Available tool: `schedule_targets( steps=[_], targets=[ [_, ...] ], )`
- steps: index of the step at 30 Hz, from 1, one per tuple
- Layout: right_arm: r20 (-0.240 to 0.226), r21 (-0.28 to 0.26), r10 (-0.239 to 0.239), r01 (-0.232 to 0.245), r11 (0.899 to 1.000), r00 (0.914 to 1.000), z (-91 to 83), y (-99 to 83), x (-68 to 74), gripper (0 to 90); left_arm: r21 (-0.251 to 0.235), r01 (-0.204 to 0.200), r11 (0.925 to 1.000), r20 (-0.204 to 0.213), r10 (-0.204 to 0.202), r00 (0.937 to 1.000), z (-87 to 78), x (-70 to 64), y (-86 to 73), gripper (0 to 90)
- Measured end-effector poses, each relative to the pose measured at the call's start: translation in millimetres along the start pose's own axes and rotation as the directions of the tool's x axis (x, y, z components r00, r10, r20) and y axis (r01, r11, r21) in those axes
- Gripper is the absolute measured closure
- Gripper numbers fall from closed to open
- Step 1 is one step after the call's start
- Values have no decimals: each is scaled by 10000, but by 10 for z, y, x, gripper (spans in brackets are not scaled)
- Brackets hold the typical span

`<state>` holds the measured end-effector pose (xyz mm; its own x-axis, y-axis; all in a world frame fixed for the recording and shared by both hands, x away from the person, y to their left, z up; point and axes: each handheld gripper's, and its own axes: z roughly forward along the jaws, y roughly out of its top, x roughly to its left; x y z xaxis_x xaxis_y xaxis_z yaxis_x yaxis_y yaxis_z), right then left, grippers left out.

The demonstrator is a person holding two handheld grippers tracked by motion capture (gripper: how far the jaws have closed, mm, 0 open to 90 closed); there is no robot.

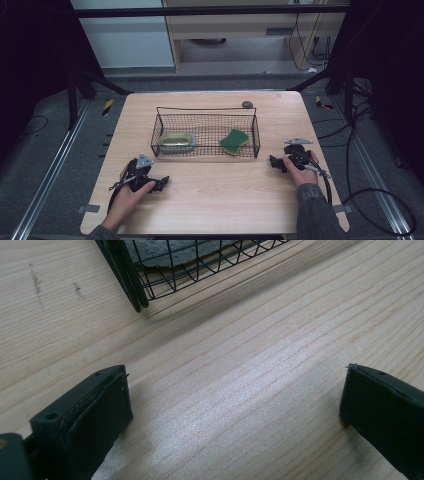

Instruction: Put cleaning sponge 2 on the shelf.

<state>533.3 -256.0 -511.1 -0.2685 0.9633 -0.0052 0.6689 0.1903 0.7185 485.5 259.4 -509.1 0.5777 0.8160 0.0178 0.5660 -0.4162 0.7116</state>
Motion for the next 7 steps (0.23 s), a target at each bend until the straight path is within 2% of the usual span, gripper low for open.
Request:
schedule_targets(
  steps=[7],
  targets=[
    [-44,-115,-27,27,9999,10000,-9,-23,8,20,1,-4,10000,0,4,10000,0,0,0,0]
  ],
)
